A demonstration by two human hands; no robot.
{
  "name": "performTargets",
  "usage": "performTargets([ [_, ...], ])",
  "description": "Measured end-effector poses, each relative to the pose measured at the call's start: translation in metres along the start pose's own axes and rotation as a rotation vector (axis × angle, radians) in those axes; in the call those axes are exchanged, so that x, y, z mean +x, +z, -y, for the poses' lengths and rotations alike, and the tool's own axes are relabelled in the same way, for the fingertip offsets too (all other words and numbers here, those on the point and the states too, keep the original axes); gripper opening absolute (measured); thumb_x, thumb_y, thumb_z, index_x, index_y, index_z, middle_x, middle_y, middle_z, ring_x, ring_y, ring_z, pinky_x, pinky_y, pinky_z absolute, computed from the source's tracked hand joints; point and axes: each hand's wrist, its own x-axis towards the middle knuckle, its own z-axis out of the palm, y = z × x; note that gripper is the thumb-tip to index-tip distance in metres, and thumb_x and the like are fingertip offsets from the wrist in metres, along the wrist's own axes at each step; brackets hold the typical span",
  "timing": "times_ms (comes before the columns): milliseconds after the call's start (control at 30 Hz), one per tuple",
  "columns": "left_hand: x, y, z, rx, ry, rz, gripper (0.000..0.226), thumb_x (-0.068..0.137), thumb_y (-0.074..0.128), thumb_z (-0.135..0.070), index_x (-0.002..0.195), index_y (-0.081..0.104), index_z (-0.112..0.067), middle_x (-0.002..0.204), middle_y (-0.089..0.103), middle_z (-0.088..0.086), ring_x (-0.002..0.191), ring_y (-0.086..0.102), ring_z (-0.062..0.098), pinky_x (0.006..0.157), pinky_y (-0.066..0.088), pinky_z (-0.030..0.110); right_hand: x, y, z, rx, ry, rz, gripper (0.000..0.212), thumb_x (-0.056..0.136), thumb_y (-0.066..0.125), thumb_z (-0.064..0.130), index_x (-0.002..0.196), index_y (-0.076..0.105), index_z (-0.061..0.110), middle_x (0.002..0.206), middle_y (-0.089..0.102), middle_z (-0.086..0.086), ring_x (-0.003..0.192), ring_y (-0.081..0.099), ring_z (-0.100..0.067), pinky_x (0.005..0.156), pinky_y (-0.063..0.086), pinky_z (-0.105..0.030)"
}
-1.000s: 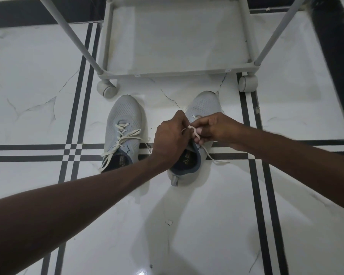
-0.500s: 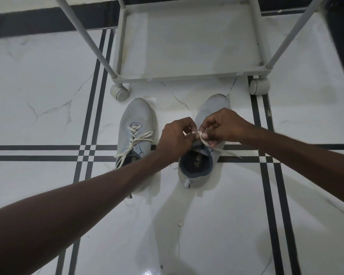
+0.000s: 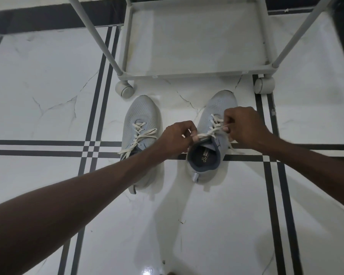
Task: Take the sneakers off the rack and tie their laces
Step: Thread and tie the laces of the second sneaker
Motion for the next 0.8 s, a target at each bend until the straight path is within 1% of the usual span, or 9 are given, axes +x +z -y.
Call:
performTargets([
  [67,-0.006,-0.006,0.006,-0.115,-0.029,0.103,0.017,0.093,0.062,-0.015,0.078,0.057,-0.021,0.073,0.058,-0.004,0.046,0.049,0.001,0.046,0.039,0.013,-0.004,0.003,-0.013,0.065,0.065,0.030,0.024,0.074,0.070,-0.010,0.065,0.064,0.011,0.061,0.067,0.000,0.050,0.063,-0.006,0.050,0.054,-0.021],
  [133,-0.011,-0.010,0.009,-0.247,-0.065,0.183,0.017,0.097,0.056,-0.009,0.081,0.054,-0.016,0.077,0.056,0.005,0.048,0.046,0.008,0.043,0.038,0.014,-0.009,0.009,-0.016,0.071,0.082,0.043,0.020,0.073,0.069,-0.012,0.066,0.066,0.007,0.063,0.070,-0.005,0.052,0.065,-0.011,0.057,0.060,-0.033],
  [200,-0.015,-0.011,0.014,-0.310,-0.086,0.236,0.018,0.099,0.052,-0.006,0.083,0.053,-0.014,0.076,0.057,0.008,0.050,0.048,0.010,0.042,0.036,0.015,-0.011,0.015,-0.016,0.055,0.063,0.040,0.017,0.074,0.066,-0.011,0.067,0.066,0.005,0.063,0.069,-0.005,0.052,0.062,-0.009,0.059,0.057,-0.030],
  [300,-0.019,-0.008,0.020,-0.370,-0.114,0.290,0.020,0.100,0.052,-0.004,0.083,0.052,-0.014,0.074,0.059,0.007,0.052,0.054,0.010,0.042,0.033,0.015,-0.014,0.020,-0.016,0.015,0.018,0.026,0.013,0.073,0.064,-0.010,0.070,0.068,0.003,0.067,0.071,-0.009,0.061,0.065,-0.021,0.063,0.057,-0.036],
  [367,-0.019,-0.009,0.022,-0.383,-0.138,0.298,0.018,0.099,0.054,-0.005,0.083,0.054,-0.013,0.073,0.062,0.007,0.052,0.058,0.012,0.041,0.034,0.015,-0.015,0.022,-0.018,0.003,0.031,0.024,0.013,0.074,0.064,-0.008,0.070,0.067,0.004,0.068,0.071,-0.009,0.064,0.065,-0.023,0.064,0.057,-0.036],
  [467,-0.016,-0.016,0.017,-0.241,-0.159,0.260,0.005,0.092,0.066,-0.009,0.087,0.065,-0.008,0.072,0.068,0.008,0.055,0.063,0.016,0.041,0.037,0.015,-0.015,0.023,-0.024,0.099,0.069,0.077,0.014,0.079,0.067,-0.005,0.070,0.067,0.006,0.061,0.069,-0.003,0.052,0.065,-0.014,0.057,0.057,-0.028],
  [567,-0.011,-0.021,0.010,-0.125,-0.101,0.211,0.007,0.085,0.074,-0.013,0.088,0.073,-0.006,0.073,0.074,0.010,0.058,0.067,0.013,0.046,0.043,0.013,-0.017,0.027,-0.030,0.248,0.116,0.100,0.012,0.083,0.067,-0.005,0.075,0.068,0.003,0.057,0.067,0.002,0.043,0.065,-0.008,0.047,0.050,-0.012],
  [667,-0.009,-0.024,0.007,-0.075,-0.057,0.211,0.006,0.082,0.075,-0.011,0.087,0.076,-0.010,0.075,0.077,0.012,0.063,0.070,0.013,0.050,0.044,0.010,-0.017,0.034,-0.032,0.321,0.160,0.043,0.013,0.082,0.068,-0.007,0.076,0.069,0.004,0.060,0.069,-0.003,0.045,0.069,-0.015,0.049,0.056,-0.020],
  [800,-0.016,-0.022,0.003,-0.097,-0.067,0.301,0.004,0.085,0.074,-0.009,0.087,0.071,-0.007,0.072,0.073,0.009,0.059,0.065,0.012,0.049,0.045,0.014,-0.009,0.034,-0.029,0.320,0.128,0.008,0.015,0.079,0.069,-0.007,0.073,0.066,0.006,0.061,0.070,-0.007,0.045,0.067,-0.012,0.053,0.058,-0.024],
])
